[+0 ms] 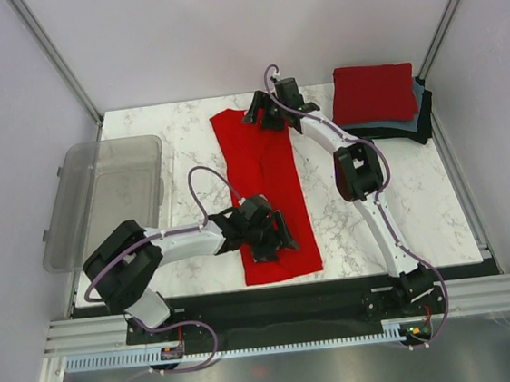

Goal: Fold and stack the t-shirts
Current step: Fold the tshirt

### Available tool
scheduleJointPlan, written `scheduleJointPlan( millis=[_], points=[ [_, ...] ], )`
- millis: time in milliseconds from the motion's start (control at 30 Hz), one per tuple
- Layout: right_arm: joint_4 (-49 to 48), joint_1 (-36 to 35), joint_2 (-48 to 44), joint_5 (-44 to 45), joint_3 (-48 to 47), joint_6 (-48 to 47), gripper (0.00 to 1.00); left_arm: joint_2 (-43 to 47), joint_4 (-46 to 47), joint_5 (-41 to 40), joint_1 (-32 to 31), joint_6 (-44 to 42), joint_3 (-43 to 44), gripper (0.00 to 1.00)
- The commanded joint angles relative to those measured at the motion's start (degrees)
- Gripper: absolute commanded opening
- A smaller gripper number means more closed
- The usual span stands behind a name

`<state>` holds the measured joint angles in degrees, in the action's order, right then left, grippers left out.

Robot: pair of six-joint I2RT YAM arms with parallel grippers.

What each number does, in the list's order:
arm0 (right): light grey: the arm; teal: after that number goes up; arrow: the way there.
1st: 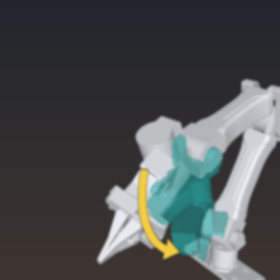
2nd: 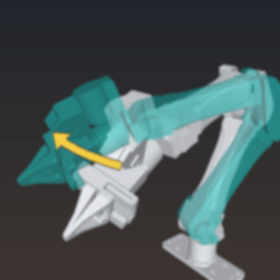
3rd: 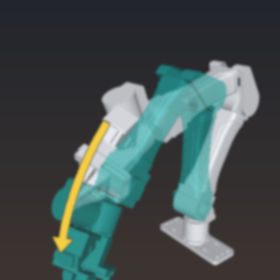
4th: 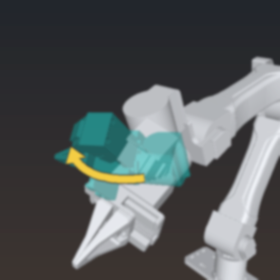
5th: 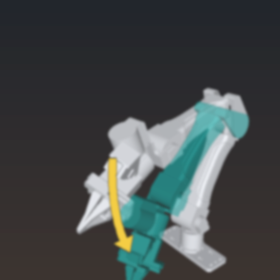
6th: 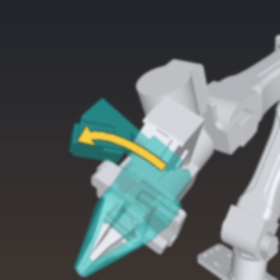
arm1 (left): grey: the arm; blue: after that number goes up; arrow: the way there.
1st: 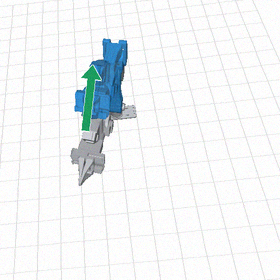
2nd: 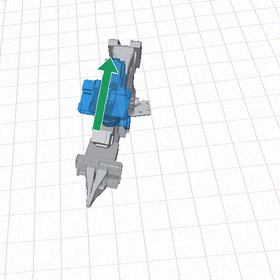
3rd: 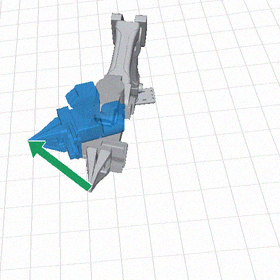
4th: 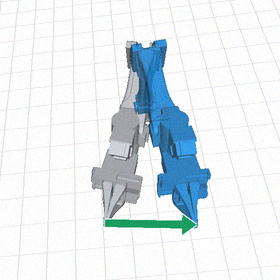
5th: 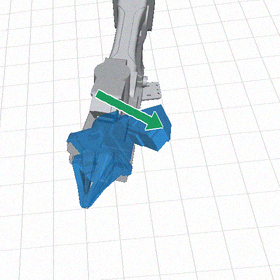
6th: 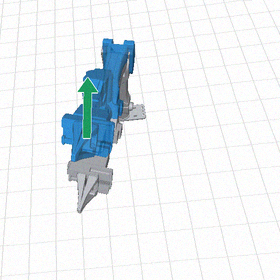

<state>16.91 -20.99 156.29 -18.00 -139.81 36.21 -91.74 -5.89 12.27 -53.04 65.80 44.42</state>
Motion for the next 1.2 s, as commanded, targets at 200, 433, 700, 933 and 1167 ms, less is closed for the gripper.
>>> scheduleJointPlan(
  millis=[200, 433, 700, 933, 1167],
  points=[
    [-2.1, 0.9, -8.8, 4.0, 8.5, -2.4, 0.9, 16.1, -24.2, -10.1, -2.4, -3.3, 6.2, 0.79],
    [3.4, 0.7, -22.3, 2.5, 9.6, -5.2, 0.98, 28.7, -37.2, -18.9, -3.0, -4.7, 7.3, 0.77],
    [17.5, -0.1, -57.3, 12.3, 45.6, -8.5, 0.98, 38.2, -40.4, -18.5, -3.1, -1.7, -2.4, 0.71],
    [15.8, -7.6, -90.9, 17.0, 93.5, 4.2, 0.98, 39.1, -37.5, -17.9, -3.6, -1.0, -9.9, 0.69],
    [10.8, -18.0, -103.6, 14.3, 113.1, 12.7, 0.82, 36.6, -27.9, -16.1, -4.5, 2.0, -16.4, 0.65]
  ],
)
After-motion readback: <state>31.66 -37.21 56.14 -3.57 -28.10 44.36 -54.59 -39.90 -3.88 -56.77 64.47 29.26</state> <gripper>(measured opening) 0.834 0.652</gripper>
